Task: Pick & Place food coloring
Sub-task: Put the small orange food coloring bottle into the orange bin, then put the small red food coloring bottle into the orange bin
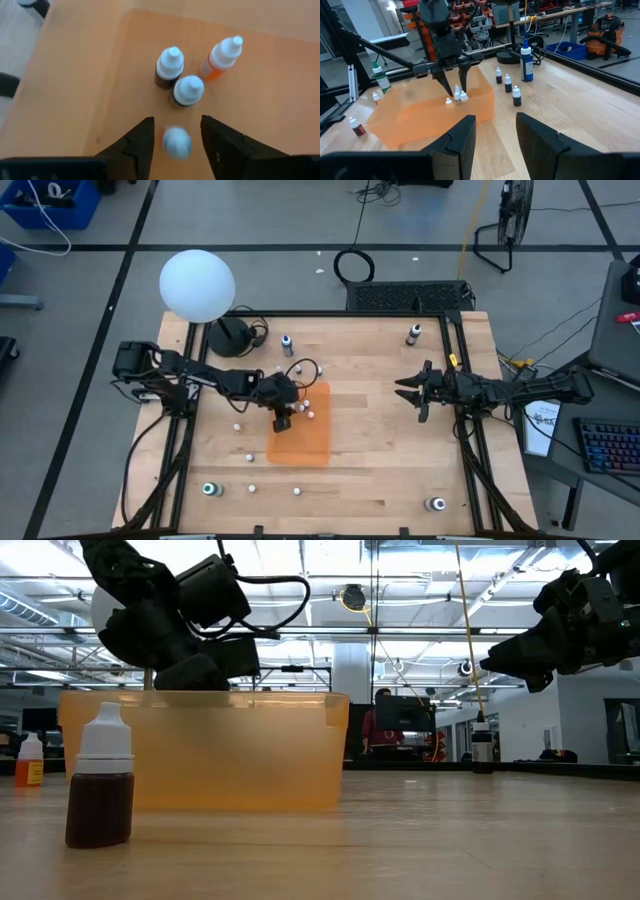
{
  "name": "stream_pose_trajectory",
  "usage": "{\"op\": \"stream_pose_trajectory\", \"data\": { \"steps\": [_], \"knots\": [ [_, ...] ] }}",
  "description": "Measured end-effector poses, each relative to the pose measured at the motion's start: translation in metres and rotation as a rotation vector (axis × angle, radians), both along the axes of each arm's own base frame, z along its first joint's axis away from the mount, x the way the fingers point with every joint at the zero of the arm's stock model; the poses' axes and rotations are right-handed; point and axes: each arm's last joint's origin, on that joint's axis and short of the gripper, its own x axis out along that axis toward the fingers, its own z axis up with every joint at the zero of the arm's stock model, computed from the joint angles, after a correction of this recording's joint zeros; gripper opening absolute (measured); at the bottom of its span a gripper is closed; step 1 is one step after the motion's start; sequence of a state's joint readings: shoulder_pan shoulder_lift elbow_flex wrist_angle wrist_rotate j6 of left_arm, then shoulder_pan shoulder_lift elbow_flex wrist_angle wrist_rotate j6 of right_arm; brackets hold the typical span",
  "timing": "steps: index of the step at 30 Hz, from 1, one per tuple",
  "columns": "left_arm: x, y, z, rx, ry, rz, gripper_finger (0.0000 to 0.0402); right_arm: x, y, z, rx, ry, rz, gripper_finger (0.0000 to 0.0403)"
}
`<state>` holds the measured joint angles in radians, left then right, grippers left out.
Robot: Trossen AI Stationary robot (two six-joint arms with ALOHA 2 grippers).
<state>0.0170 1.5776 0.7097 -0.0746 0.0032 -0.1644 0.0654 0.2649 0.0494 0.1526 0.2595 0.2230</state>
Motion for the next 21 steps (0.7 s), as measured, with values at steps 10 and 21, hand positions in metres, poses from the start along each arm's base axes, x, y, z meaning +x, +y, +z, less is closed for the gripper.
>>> {"op": "stream_pose_trajectory", "data": {
  "steps": [10,21],
  "knots": [
    [-0.005,0.000,0.035,0.024,-0.155,-0.016,0.0205,0.000,0.000,0.000,0.000,0.000,0.000,0.0130],
    [-0.057,0.038,0.075,0.114,-0.090,0.365,0.0207,0.000,0.000,0.000,0.000,0.000,0.000,0.0130]
  ]
}}
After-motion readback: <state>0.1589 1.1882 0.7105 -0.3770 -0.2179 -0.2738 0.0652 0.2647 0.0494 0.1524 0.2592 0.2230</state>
